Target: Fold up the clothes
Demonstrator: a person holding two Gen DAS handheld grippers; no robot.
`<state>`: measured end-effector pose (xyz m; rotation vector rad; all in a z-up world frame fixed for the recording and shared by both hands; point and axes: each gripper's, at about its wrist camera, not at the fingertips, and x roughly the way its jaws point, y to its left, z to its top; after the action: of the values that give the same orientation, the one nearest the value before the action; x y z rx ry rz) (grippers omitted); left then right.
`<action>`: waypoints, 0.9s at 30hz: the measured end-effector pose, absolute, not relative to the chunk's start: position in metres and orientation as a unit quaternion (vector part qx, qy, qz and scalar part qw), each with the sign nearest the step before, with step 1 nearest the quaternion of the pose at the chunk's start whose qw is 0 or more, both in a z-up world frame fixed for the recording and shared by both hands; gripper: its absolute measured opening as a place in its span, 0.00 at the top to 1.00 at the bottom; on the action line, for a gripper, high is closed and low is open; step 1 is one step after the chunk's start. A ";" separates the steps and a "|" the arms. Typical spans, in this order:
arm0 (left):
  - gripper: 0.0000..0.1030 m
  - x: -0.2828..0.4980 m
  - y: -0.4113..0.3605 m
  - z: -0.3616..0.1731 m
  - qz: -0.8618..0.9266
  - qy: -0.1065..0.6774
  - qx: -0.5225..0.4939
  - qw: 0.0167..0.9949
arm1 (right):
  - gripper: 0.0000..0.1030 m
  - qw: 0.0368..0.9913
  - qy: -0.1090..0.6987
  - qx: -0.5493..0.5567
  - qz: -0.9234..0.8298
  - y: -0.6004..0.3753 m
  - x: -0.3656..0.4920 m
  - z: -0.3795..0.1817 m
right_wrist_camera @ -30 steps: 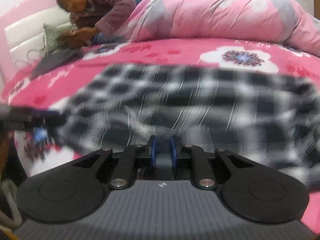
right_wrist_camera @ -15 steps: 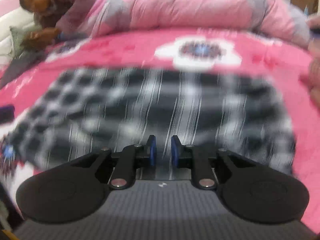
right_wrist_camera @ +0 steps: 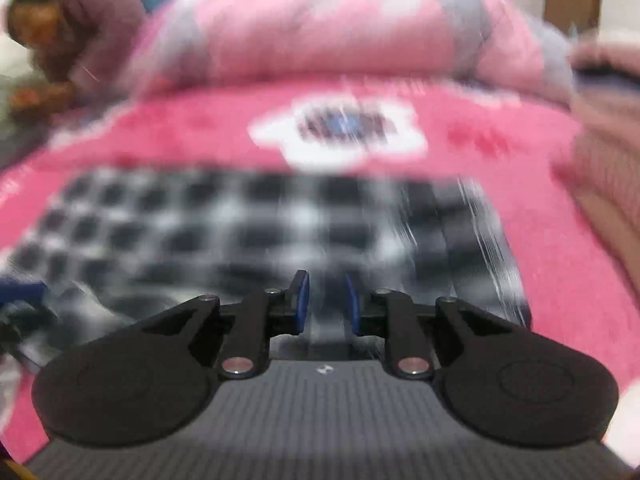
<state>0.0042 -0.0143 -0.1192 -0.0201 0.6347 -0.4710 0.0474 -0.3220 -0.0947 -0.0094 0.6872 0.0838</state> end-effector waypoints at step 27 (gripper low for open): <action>0.07 0.022 -0.037 -0.125 -0.118 0.318 0.049 0.939 | 0.63 0.959 0.279 0.010 0.046 -0.319 0.071 -0.136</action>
<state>0.0224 -0.0374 -0.1253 0.0998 0.6496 -0.2408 0.0713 -0.3188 -0.1362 0.0205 0.5652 0.0938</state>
